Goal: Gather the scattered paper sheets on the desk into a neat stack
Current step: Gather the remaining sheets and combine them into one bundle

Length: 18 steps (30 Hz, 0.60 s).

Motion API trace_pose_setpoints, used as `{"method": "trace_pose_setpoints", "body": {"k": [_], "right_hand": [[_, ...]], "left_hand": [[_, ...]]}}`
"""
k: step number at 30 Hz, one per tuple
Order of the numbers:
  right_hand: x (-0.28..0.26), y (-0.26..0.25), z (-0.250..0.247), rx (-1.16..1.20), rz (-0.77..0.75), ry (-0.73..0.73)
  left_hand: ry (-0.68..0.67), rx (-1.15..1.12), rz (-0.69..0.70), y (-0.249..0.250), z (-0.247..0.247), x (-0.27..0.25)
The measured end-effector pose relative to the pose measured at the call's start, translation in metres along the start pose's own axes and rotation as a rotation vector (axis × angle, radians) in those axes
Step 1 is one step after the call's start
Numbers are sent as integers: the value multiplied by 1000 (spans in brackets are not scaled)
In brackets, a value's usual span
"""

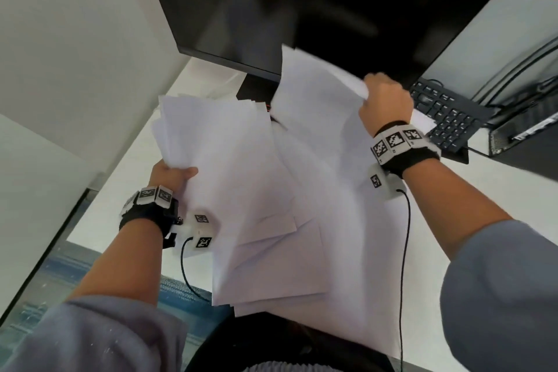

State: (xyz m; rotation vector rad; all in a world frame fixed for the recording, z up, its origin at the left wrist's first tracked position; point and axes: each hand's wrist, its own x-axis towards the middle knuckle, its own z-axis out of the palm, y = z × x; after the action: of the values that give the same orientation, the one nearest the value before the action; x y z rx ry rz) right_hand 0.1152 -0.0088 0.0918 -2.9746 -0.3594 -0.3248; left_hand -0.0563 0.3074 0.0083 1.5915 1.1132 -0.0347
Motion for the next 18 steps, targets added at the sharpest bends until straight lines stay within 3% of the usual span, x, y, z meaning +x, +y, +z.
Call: {"method": "trace_pose_setpoints", "body": {"k": [3, 6, 9, 10, 14, 18], "right_hand": [[8, -5, -25, 141, 112, 132], [16, -5, -34, 389, 338, 75], [-2, -9, -14, 549, 584, -155], [-16, -14, 0, 537, 606, -285], [-73, -34, 47, 435, 649, -772], [-111, -47, 64, 464, 725, -892]], "left_hand": [[-7, -29, 33, 10, -25, 7], [-19, -62, 56, 15, -55, 21], [-2, -58, 61, 7, -80, 47], [18, -30, 56, 0, -85, 62], [57, 107, 41, 9, -77, 33], [114, 232, 62, 4, -61, 25]]}}
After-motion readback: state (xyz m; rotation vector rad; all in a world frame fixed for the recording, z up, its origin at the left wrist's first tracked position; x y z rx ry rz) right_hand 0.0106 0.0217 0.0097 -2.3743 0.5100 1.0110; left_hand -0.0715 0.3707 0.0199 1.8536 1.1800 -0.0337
